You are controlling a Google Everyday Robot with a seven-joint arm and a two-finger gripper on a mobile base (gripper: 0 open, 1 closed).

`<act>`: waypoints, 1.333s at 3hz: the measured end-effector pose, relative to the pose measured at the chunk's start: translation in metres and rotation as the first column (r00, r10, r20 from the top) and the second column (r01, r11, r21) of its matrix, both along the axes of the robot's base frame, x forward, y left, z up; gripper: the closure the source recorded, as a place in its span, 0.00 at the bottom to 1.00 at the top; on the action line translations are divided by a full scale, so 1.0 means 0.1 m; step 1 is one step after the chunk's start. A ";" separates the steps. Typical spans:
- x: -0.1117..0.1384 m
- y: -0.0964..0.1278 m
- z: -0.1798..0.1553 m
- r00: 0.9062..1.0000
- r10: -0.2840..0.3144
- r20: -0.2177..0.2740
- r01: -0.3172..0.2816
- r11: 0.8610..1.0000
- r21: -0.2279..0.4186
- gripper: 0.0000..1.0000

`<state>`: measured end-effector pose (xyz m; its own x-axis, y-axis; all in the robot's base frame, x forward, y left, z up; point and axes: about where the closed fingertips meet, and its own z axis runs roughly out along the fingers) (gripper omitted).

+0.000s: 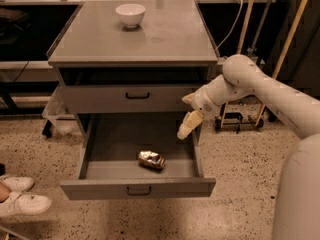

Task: Pick orange can from middle drawer and place on counter

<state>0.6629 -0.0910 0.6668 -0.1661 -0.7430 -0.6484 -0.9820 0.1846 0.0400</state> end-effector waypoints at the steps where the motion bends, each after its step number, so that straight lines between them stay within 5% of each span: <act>1: 0.37 0.16 -0.49 0.998 0.000 -0.056 0.003 0.998 0.056 0.00; 2: 0.67 0.11 -0.88 0.993 -0.096 -0.067 0.102 0.990 0.100 0.00; 4: 0.64 0.18 -0.95 0.990 -0.136 -0.045 0.139 0.986 0.092 0.00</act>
Offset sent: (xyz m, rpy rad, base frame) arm 0.1401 -0.0107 -0.1280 0.1688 -0.0170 -0.3080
